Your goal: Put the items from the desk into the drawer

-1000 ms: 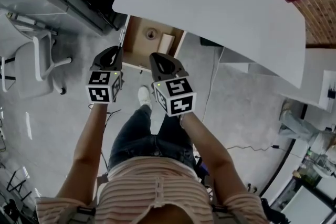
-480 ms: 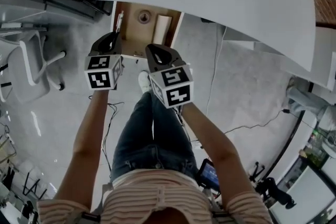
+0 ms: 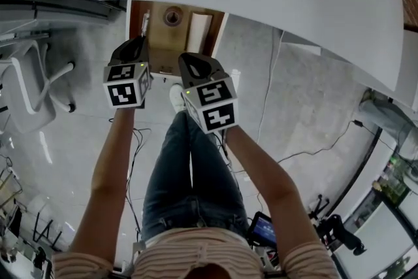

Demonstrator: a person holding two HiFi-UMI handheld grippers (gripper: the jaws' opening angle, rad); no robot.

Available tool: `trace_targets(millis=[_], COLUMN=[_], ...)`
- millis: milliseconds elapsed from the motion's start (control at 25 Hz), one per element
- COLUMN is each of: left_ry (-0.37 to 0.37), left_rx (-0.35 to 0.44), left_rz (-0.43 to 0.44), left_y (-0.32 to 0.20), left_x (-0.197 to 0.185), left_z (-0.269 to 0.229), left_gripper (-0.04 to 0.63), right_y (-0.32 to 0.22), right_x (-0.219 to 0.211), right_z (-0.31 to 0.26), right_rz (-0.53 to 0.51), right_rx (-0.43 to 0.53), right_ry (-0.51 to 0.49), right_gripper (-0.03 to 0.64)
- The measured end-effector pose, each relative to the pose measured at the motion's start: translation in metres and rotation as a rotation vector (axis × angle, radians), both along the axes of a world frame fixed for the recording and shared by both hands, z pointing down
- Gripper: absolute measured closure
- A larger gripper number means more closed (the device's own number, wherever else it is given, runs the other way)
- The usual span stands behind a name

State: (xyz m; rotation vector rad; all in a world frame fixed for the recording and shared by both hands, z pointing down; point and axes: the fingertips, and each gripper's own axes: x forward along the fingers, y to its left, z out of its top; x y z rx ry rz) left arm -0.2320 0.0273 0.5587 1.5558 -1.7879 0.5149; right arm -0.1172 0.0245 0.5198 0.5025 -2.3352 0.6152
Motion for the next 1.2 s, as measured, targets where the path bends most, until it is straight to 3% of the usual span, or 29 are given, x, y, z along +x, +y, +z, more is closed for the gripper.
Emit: trace_targets(millis=[400, 720, 1200], left_ry=[0.015, 0.048, 0.088], left_rx=[-0.032, -0.122, -0.165], left_rz=[-0.021, -0.019, -0.025], left_y=[-0.02, -0.031, -0.047], left_x=[-0.011, -0.001, -0.007], left_z=[0.04, 0.078, 0.102], left_gripper=[0.548, 0.548, 0.548], right_y=[-0.009, -0.008, -0.017], right_x=[-0.02, -0.015, -0.024], right_z=[0.034, 0.058, 0.074], right_rz=[-0.014, -0.025, -0.01], right_rx=[-0.055, -0.087, -0.109], right_ry=[0.011, 0.039, 0.075], right_gripper=[0.6, 0.6, 0.6])
